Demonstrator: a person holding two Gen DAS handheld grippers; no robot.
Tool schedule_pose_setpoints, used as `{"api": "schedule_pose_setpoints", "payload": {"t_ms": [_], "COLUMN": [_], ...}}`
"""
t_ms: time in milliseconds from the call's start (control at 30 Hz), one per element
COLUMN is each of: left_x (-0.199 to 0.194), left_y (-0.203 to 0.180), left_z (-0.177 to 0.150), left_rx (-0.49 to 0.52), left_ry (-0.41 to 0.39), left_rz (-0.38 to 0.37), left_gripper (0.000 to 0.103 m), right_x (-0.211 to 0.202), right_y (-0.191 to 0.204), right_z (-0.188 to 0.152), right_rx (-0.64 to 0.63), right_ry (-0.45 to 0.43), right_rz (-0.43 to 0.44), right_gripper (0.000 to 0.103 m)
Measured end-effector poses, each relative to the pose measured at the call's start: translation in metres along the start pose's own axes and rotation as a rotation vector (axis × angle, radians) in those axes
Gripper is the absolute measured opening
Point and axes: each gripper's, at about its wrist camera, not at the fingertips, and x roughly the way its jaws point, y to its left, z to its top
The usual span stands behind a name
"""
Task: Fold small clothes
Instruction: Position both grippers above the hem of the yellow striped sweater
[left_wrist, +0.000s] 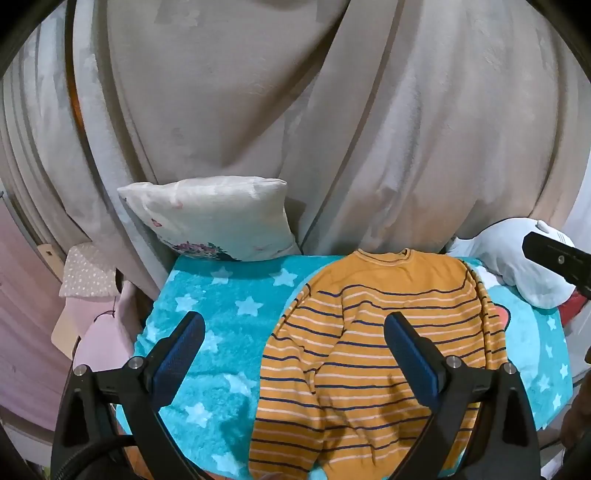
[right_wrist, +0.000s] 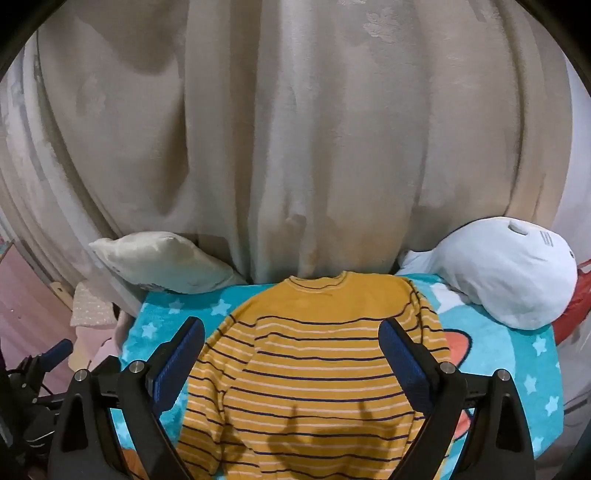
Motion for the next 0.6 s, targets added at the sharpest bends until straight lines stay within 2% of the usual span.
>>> {"api": "schedule_pose_setpoints", "payload": {"t_ms": [67,200,433,600], "left_x": [-0.002,0.003,0.013,0.031], "left_y": [0.003,0.016,0.049,0.081], "left_z": [0.002,-0.016,-0.044,-0.088], "left_rx": [-0.01,-0.055,-0.167,-0.276], "left_ry": [-0.002,0.008,0.074,0.167], "left_rz": [0.005,0.019,0.052,0.053], "left_gripper": [0.097,0.097,0.097,0.097], "right_x": [-0.002,0.0,0.032,0.059], "right_y": [0.005,0.012,0.023,0.04], "right_z": [0.0,-0.002,-0.015,-0.033], "right_rx": [-0.021,-0.036,-0.03,-0.035], "right_ry": [-0.008,-0.002,0.143,0.253], "right_rz": [0.004,0.006,0.037,0.079], "right_gripper": [0.098,0.098,0.098,0.098]}}
